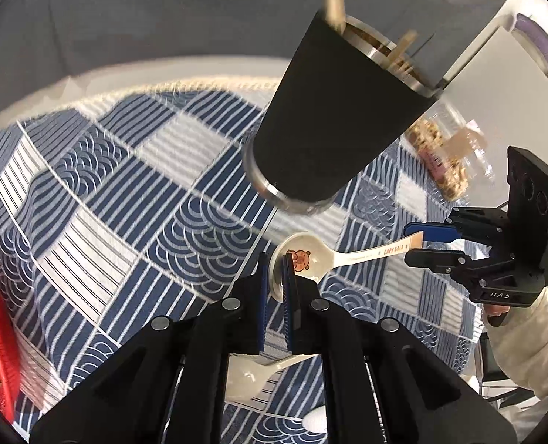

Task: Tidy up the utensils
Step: 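Grasp the ceramic spoon handle with the right gripper and lift it over the holder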

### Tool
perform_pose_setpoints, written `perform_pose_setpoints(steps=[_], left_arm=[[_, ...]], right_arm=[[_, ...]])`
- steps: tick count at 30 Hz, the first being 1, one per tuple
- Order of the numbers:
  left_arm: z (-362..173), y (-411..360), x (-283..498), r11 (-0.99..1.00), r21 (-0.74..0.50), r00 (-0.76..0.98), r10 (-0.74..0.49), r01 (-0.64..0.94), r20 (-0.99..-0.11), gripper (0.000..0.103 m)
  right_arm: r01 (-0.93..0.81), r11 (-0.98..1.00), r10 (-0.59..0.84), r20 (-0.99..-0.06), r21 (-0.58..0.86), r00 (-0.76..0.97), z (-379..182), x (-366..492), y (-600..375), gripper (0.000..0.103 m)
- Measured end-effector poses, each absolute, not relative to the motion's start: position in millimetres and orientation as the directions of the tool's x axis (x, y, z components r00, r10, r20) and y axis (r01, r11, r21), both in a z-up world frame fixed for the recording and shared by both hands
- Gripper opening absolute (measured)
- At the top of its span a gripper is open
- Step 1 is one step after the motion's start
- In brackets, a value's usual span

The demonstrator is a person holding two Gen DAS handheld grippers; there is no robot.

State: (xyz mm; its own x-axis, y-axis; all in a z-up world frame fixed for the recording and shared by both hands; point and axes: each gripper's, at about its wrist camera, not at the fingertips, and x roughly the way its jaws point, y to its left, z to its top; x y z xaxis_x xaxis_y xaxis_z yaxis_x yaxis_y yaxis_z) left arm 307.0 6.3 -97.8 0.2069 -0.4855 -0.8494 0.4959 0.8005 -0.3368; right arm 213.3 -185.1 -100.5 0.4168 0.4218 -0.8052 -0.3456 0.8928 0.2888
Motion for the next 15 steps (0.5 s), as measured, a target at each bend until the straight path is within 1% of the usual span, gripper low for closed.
perform_pose_setpoints(steps=[7, 15], left_arm=[[-52, 11, 303, 0.791, -0.31, 0.277, -0.505, 0.527, -0.817, 0.007], [7, 21, 313, 0.816, -0.243, 0.388, -0.483, 0.524, -0.785, 0.008]], right_arm=[[-0.376, 0.884, 0.44, -0.763, 0.276, 0.473, -60, 207, -187, 0.026], [-0.451, 0.862, 0.47, -0.698, 0.232, 0.54, -8, 226, -181, 0.025]])
